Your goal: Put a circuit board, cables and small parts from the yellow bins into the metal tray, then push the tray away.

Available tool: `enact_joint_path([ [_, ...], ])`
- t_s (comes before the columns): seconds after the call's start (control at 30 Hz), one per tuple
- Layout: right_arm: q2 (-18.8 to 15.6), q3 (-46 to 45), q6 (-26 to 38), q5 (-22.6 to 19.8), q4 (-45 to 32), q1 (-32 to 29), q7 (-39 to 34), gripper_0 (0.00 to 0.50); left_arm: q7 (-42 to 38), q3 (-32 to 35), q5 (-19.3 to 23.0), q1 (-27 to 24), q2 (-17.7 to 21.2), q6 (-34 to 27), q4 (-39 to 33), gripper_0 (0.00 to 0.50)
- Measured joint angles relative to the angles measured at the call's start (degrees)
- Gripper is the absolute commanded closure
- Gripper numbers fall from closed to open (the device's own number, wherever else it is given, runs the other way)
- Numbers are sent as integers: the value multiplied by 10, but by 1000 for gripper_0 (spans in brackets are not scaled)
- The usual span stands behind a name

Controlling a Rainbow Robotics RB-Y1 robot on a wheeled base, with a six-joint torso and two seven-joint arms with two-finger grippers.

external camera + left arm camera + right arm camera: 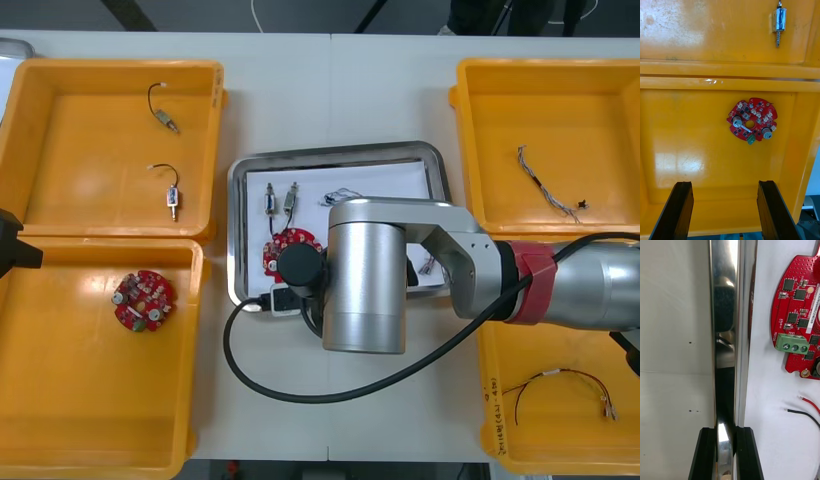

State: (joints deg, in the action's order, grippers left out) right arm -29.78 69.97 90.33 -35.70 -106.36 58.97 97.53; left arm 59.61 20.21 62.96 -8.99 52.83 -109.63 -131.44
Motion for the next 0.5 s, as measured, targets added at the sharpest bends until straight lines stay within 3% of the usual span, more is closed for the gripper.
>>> enact_joint_path([
  [0.5,11,-1,-1,-1,60,42,0,500,0,0,0,0,0,0,0,0],
])
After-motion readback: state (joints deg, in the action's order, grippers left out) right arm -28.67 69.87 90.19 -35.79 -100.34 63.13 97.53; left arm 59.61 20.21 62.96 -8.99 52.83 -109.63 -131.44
